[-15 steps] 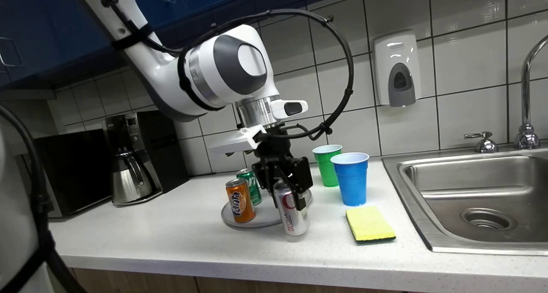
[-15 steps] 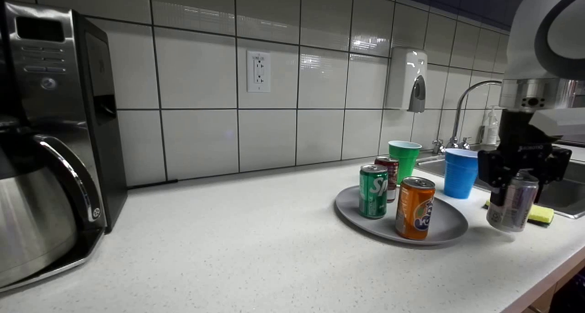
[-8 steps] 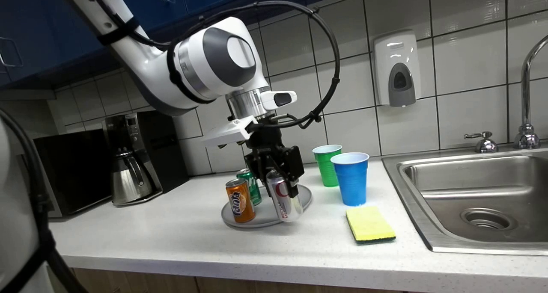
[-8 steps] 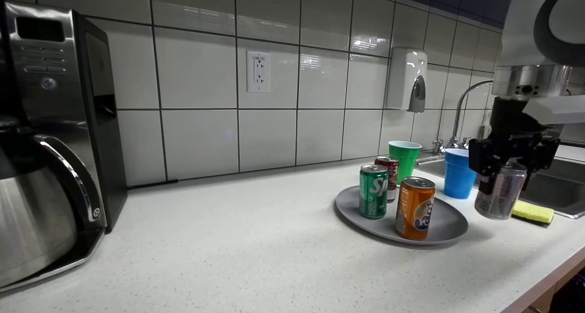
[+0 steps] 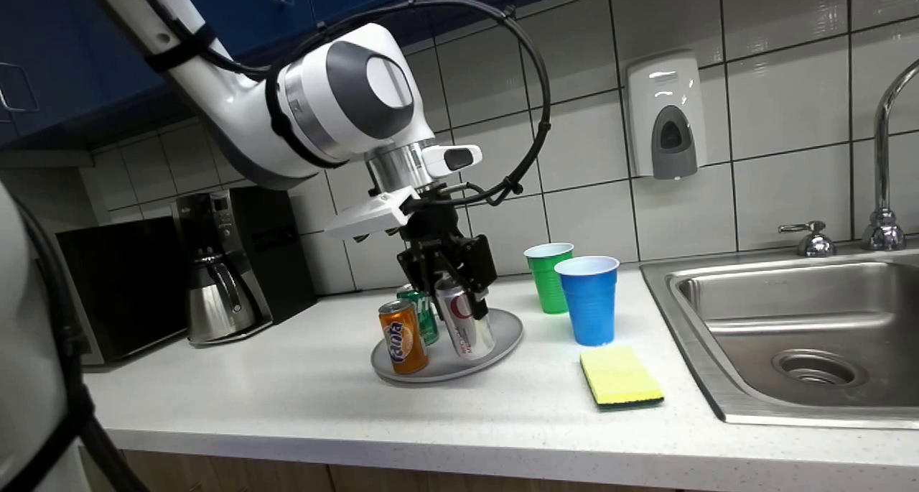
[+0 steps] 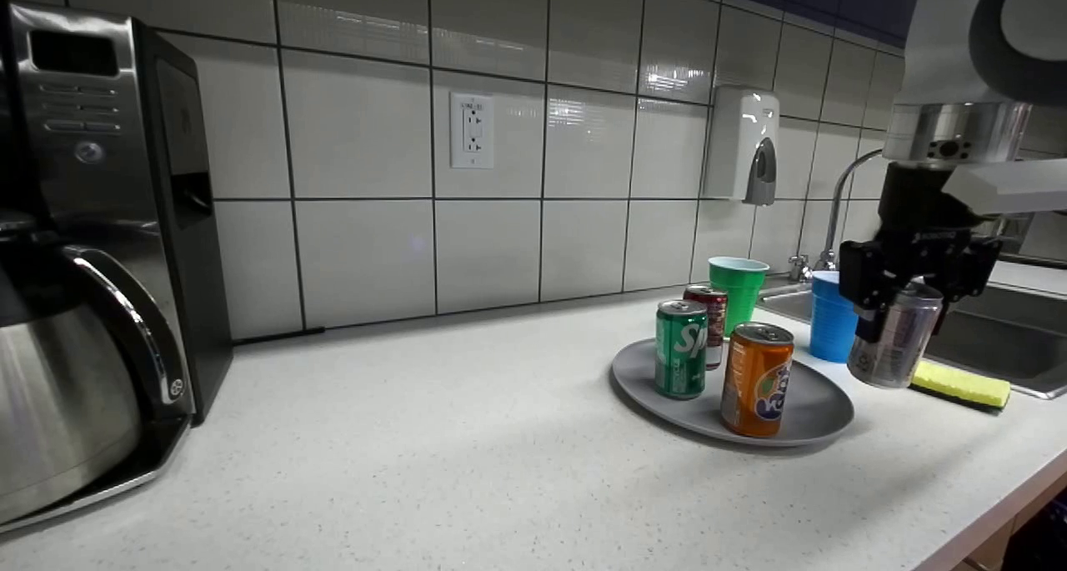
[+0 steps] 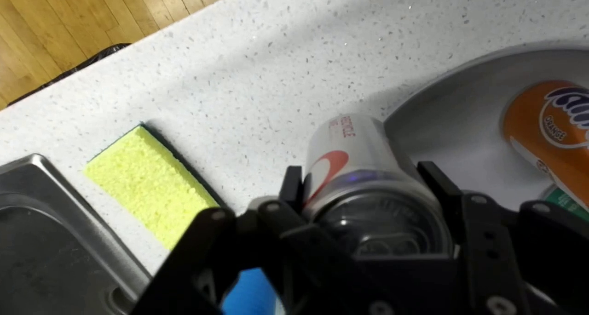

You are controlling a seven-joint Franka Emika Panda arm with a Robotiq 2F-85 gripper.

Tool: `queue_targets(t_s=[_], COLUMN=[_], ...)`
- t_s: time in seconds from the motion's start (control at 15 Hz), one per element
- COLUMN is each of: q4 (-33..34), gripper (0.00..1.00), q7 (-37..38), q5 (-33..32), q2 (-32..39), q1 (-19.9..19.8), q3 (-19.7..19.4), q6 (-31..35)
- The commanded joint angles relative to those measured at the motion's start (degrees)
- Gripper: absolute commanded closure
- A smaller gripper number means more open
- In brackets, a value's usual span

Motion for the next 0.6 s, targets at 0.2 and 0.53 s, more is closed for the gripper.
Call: queue_targets(t_s=[0.2,0.53], q4=[3.66,7.91], gripper=[0.61,0.61], q7=[0.0,-0.29], q5=[3.19,5.02], q2=[1.24,5.42], q1=[1.37,2.68], q3=[0.62,0.66], q6=[-1.25,-1.18])
